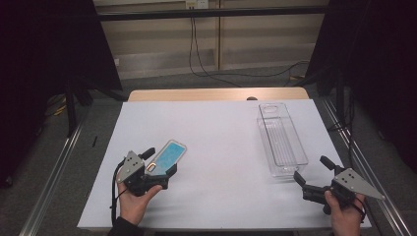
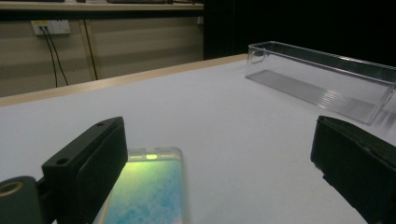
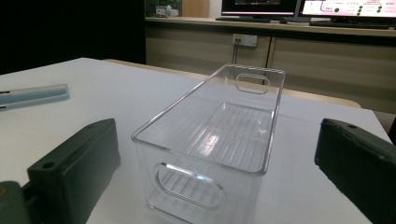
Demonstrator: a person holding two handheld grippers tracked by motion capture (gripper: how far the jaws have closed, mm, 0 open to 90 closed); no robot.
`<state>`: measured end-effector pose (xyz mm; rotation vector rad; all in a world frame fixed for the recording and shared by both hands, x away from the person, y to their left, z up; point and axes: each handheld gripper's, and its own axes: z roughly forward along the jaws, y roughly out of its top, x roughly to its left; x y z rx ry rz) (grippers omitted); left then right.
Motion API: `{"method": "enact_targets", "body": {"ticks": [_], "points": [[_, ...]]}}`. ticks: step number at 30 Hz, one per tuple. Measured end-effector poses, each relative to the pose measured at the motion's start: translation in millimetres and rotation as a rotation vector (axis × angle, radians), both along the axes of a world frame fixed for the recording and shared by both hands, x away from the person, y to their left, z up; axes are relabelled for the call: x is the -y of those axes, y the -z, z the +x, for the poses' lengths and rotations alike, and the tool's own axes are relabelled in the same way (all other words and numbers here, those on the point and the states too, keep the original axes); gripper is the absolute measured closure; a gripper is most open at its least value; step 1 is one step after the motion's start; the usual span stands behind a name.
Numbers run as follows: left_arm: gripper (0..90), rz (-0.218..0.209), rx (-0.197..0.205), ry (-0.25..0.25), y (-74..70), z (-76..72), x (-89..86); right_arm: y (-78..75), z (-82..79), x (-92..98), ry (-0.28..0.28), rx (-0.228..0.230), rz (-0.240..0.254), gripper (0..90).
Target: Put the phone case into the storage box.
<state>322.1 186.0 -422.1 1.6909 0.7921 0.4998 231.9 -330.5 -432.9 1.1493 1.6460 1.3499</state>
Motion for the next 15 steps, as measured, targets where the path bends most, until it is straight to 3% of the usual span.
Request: {"method": "enact_targets", "body": {"ticks": [5, 8, 11, 12, 13, 15], "points": [[4.9, 0.023, 0.027, 0.009, 0.0, 7.5, 7.0, -0.1, -0.1, 0.1, 0.001, 0.001, 0.001, 0.0], [5.0, -0.001, 0.018, 0.006, -0.6, 12.5, 8.2, -0.1, 0.2, 0.4, 0.0, 0.001, -0.003, 0.0], [5.6, 0.002, 0.024, -0.013, -1.5, 15.4, 8.8, -0.2, 0.3, 0.2, 0.0, 0.001, 0.0, 0.0], [11.1, 0.016, 0.052, -0.043, -2.8, 16.2, 9.0, -0.2, 0.5, -0.3, -0.002, 0.0, -0.001, 0.0], [12.0, -0.005, 0.059, -0.06, -3.1, 16.6, 9.5, -0.3, 0.6, -0.4, -0.002, 0.001, -0.001, 0.0], [13.4, -0.01, 0.042, -0.05, -3.7, 17.5, 8.5, -0.8, 1.1, 0.4, 0.002, 0.005, -0.001, 0.0]]}}
